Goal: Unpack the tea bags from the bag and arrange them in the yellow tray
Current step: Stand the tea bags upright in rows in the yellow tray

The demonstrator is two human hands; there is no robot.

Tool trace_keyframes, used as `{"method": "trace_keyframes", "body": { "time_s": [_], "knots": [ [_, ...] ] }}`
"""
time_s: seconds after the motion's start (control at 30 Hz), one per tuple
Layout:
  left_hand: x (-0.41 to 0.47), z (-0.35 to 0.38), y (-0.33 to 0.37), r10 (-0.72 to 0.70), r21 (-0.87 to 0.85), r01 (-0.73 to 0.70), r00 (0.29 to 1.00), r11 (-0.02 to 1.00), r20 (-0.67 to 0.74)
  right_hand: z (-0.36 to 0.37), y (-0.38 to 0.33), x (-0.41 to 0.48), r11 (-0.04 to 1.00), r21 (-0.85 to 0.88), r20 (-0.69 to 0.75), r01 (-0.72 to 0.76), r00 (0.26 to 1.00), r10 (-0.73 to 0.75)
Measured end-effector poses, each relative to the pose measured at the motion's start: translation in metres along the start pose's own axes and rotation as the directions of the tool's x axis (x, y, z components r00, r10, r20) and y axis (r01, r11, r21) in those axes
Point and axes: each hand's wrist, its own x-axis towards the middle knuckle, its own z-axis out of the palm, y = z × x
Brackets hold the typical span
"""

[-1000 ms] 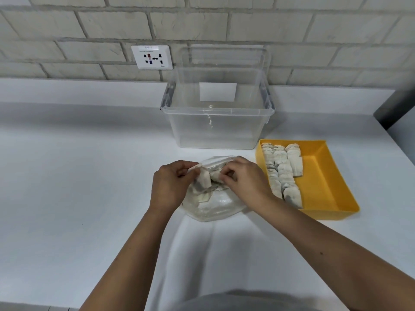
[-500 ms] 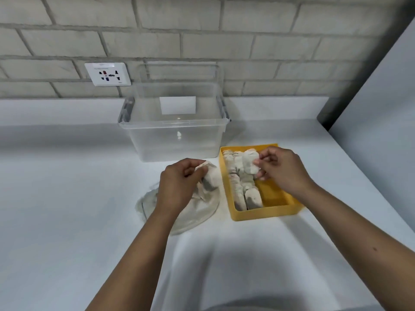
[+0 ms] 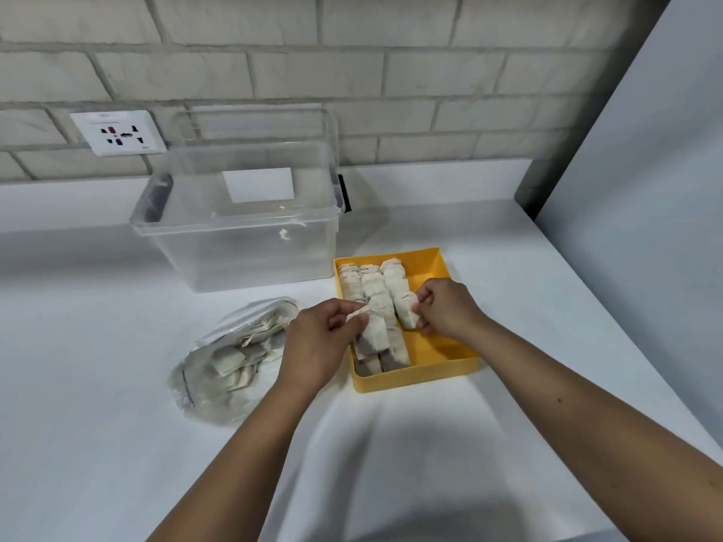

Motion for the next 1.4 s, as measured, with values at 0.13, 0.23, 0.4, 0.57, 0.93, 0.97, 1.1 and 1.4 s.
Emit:
{"method": "trace_keyframes", "body": {
  "time_s": [0.13,0.23,0.4,0.57,0.93,0.97,1.1,1.4],
  "knots": [
    [0.003,0.001,0.000,-0.013,0.050,0.014,1.000,0.999,-0.026,0.006,0.004,0.012,0.997,0.064,-0.005,-0.039,0.999,0.040],
    [0.007,-0.001,-0.002,-0.022,0.098,0.026,0.999,0.995,-0.040,0.010,0.005,0.018,0.993,0.112,-0.033,-0.029,0.999,0.033],
    [0.013,-0.003,-0.003,-0.022,0.155,0.030,0.998,0.988,-0.055,0.016,0.008,0.026,0.999,0.048,-0.065,0.021,0.998,-0.018],
    [0.015,-0.005,-0.003,-0.038,0.144,0.044,0.998,0.989,-0.044,0.020,0.009,0.027,0.999,-0.020,-0.078,0.038,0.996,-0.040],
    [0.017,-0.001,0.022,-0.093,-0.106,0.093,0.996,0.990,0.008,-0.004,-0.025,-0.047,0.859,0.501,0.085,0.108,0.981,-0.172],
    [0.017,0.000,0.025,-0.105,-0.156,0.107,0.994,0.982,0.023,-0.002,-0.027,-0.051,0.853,0.511,0.077,0.107,0.983,-0.169],
    [0.015,0.006,0.032,-0.162,-0.289,0.180,0.983,0.940,0.086,0.005,-0.029,-0.054,0.845,0.526,0.012,0.102,0.992,-0.127],
    [0.013,0.009,0.028,-0.221,-0.392,0.265,0.963,0.881,0.154,0.007,-0.023,-0.055,0.837,0.534,-0.073,0.120,0.993,-0.095]
  ]
}}
